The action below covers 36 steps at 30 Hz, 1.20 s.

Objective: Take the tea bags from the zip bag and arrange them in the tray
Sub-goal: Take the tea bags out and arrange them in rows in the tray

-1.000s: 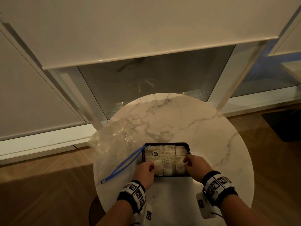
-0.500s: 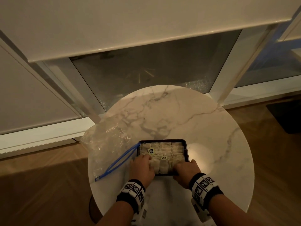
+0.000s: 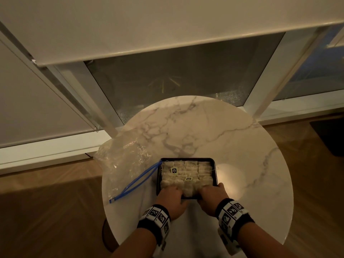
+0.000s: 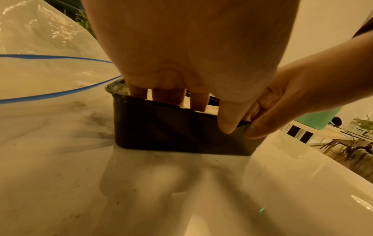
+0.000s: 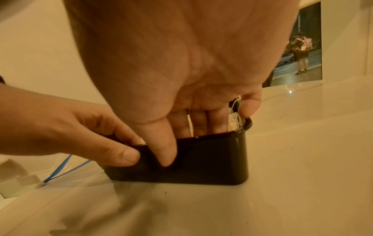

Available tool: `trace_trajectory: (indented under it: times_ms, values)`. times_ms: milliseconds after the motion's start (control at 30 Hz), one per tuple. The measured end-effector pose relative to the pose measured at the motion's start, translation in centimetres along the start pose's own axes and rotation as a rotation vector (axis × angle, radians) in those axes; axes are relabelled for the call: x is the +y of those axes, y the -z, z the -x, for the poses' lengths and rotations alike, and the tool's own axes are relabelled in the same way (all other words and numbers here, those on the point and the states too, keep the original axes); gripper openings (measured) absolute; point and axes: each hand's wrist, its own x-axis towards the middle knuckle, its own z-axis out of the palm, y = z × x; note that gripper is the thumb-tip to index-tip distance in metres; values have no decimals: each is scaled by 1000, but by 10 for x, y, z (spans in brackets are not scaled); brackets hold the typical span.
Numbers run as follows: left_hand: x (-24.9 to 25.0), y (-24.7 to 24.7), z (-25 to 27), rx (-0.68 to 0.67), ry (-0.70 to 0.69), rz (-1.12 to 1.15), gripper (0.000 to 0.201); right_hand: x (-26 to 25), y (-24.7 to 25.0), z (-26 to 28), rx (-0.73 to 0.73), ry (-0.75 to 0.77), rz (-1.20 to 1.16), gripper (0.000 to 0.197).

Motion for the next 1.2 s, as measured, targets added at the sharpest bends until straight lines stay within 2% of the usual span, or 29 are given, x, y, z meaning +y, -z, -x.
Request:
trace_trajectory:
  times_ms: [533,800,1000,1200]
  values:
    - [-1,-8,1,-1,21,-147,38,-3,-9,0,40,4,24,26]
    - [-2,-6,-1,-11,52,-124,38,-1,-10,-2,72,52,-24,22]
    - [-2,-3,2,-71,99,-120,33,-1,-12,-4,66,52,19,21]
    - [-1,-3,4,-54,85,-106,34,-2,-13,-7,63,51,36,22]
